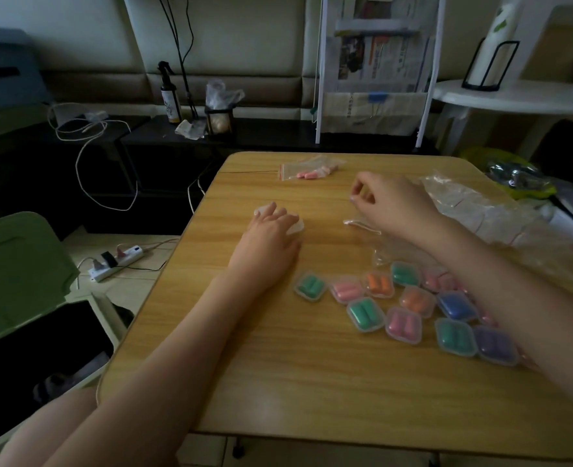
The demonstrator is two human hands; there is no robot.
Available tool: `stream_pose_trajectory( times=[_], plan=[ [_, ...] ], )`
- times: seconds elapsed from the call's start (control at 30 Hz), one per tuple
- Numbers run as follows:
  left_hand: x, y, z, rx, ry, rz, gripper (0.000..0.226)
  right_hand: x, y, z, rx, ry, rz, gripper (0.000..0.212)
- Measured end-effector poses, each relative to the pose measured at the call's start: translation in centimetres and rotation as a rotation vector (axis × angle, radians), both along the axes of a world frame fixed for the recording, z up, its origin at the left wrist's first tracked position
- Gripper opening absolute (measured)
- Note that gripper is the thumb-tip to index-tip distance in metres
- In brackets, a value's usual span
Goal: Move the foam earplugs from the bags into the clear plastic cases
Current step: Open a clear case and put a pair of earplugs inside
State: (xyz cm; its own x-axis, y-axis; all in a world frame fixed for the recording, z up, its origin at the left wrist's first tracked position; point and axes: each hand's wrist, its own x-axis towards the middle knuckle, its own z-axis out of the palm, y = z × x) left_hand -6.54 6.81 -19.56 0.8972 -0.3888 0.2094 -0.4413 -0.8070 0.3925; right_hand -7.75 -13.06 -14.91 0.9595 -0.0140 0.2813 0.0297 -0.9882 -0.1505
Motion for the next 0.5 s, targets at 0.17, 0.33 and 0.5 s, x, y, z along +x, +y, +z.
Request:
stream_pose_trajectory(
  times=[0.17, 0.33, 0.5],
  plan=[
    [-0.5, 0.1, -0.1, -0.142, -0.095, 0.051, 0.028, 5.6, 2.4, -1.4, 0.0, 0.007, 0.059, 0.035],
    [-0.5, -0.3, -0.2, -0.193, -0.098, 0.032, 0.024, 12.2, 3.5, -2.7, -0.044, 0.171, 0.038, 0.063],
    [-0.6, -0.4, -0.3, -0.227, -0.108, 0.023, 0.026, 14.8, 3.1, -3.9, 0.075, 0.175, 0.017, 0.04]
  ],
)
